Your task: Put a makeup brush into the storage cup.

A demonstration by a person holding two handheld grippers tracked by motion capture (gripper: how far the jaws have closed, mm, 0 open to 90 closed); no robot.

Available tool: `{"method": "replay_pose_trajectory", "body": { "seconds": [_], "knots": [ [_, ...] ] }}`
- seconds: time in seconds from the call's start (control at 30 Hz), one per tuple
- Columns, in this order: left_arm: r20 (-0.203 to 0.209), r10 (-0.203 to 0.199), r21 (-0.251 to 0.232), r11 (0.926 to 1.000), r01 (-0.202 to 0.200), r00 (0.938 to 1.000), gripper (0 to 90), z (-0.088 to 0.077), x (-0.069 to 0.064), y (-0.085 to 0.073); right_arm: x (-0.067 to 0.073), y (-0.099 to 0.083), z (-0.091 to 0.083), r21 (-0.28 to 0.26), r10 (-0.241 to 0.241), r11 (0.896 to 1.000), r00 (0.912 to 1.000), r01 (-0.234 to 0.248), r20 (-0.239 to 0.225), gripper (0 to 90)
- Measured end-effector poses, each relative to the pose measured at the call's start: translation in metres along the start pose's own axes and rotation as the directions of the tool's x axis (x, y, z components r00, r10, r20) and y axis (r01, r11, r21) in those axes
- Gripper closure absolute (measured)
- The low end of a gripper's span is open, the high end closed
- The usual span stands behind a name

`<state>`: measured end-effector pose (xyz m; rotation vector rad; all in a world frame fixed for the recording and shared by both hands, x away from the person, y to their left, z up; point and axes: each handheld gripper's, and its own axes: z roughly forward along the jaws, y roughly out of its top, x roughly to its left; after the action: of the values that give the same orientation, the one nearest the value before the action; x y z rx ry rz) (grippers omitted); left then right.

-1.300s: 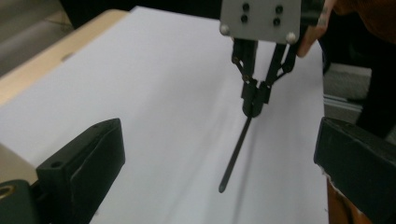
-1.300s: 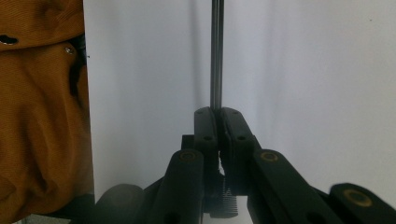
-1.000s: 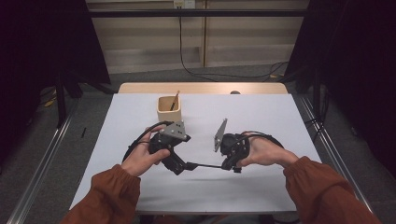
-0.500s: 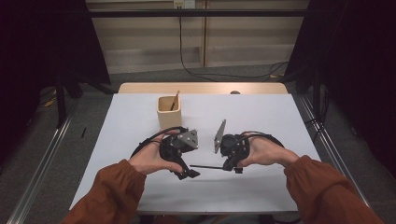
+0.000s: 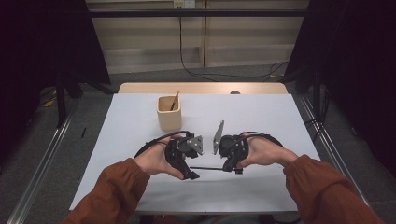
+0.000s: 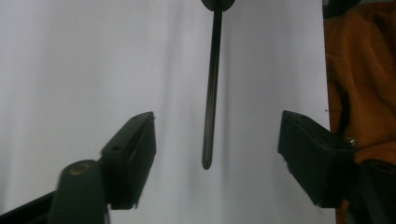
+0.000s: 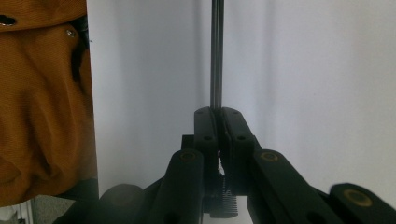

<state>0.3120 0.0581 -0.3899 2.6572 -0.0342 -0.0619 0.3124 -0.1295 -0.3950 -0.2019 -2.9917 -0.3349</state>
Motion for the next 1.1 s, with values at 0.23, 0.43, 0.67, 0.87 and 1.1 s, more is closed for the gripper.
{"method": "replay_pose_trajectory", "body": {
  "seconds": [0.23,0.43,0.67,0.87,1.1],
  "knots": [
    [0.005,-0.028,0.044,0.9987,0.027,0.9996,53.4,0.003,0.004,0.000,0.000,0.003,0.002,0.013,0.002,1.000,1.0000,-0.002,0.001,85.5],
    [0.017,-0.056,0.074,0.9957,0.055,0.9983,63.8,0.008,0.006,0.000,-0.001,0.006,0.004,0.034,0.007,0.999,0.9999,-0.008,0.012,85.5],
    [0.028,-0.041,0.113,0.9929,0.038,0.9988,73.6,0.015,0.007,0.001,0.000,0.008,0.003,0.031,0.007,0.999,0.9999,-0.007,0.011,85.5],
    [0.039,-0.040,0.128,0.9912,0.035,0.9984,76.6,0.017,0.007,0.002,0.000,0.008,0.003,0.026,-0.004,1.000,0.9999,0.004,0.010,85.5],
    [0.051,-0.062,0.121,0.9911,0.055,0.9968,83.1,0.018,0.008,0.002,0.001,0.008,0.003,0.023,-0.009,1.000,0.9999,0.009,0.005,85.5]
  ]
}}
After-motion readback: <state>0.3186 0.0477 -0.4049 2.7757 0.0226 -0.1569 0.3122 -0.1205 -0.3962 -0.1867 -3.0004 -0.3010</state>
